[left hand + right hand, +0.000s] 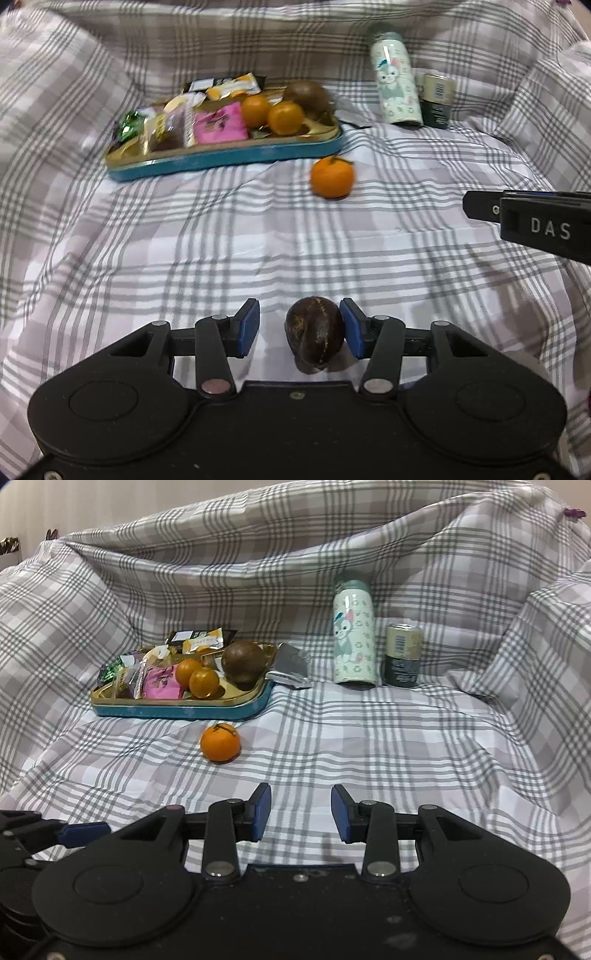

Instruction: Organize fruits

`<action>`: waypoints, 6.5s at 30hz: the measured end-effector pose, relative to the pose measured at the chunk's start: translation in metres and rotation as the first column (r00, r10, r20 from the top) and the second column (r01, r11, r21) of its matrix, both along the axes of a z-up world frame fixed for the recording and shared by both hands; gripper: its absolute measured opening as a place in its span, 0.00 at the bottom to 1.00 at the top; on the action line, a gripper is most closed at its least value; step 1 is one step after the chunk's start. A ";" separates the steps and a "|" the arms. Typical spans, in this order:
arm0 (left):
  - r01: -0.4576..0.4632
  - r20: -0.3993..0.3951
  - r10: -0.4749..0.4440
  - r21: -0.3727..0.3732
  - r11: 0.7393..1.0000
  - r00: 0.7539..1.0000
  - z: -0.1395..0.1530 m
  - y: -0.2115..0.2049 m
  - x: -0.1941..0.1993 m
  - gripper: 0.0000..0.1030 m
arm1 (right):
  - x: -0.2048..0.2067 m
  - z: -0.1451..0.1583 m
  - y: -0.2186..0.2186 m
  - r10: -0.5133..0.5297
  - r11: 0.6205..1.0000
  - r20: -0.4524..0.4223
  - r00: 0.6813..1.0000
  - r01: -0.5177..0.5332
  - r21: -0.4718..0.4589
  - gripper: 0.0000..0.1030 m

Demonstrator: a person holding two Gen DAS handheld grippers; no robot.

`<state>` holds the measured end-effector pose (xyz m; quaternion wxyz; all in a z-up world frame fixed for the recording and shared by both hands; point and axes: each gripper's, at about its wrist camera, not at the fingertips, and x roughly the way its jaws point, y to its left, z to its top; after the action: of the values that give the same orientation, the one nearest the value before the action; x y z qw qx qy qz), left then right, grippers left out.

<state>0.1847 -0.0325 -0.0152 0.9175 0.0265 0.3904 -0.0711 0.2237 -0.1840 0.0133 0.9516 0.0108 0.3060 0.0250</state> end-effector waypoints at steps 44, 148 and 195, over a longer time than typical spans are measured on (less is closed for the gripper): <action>-0.112 0.014 0.116 -0.191 0.975 0.993 0.001 0.054 0.000 0.51 | 0.128 -0.044 0.085 0.104 0.993 -0.051 0.993 -0.107 -0.055 0.44; 0.016 -0.010 -0.016 0.003 1.000 1.000 0.031 0.013 -0.168 0.51 | -0.224 -0.024 0.027 0.063 0.989 -0.117 0.991 -0.046 0.142 0.42; -0.053 -0.017 0.054 0.028 0.998 0.998 0.030 0.008 -0.175 0.51 | -0.219 -0.020 0.026 -0.010 0.991 -0.116 0.993 0.025 0.131 0.44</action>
<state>0.0095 -0.0241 0.0148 0.9152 0.0280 0.3999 -0.0413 0.0049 -0.1576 -0.0068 0.9298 0.0779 0.3579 0.0361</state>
